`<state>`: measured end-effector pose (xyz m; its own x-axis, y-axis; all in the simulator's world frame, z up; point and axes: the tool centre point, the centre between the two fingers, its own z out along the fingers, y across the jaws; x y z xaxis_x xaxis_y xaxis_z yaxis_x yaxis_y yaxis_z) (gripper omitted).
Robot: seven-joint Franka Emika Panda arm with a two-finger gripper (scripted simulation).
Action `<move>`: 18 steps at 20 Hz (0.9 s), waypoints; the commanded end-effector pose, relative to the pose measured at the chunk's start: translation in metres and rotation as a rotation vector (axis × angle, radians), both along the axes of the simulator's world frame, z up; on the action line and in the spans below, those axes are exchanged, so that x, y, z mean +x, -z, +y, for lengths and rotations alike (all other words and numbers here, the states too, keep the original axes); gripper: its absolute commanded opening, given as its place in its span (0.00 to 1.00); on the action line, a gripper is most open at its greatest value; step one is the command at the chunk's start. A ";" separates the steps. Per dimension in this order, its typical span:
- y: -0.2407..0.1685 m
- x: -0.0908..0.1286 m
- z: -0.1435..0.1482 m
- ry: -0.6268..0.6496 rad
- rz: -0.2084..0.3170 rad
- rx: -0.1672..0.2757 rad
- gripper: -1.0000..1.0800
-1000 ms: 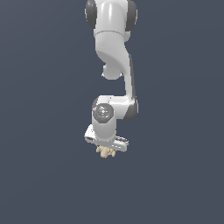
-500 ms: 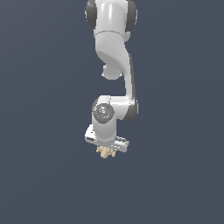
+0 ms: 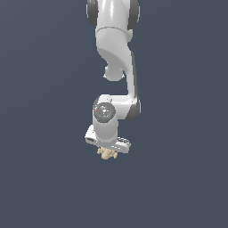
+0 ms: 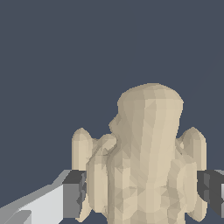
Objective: Pick up the object and move it to a goal position.
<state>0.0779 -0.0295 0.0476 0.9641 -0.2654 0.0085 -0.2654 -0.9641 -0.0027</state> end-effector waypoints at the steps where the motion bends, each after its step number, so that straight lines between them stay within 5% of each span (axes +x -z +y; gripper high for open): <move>1: -0.011 -0.001 -0.002 0.000 -0.001 0.000 0.00; 18: -0.178 -0.025 -0.025 0.001 0.003 0.001 0.00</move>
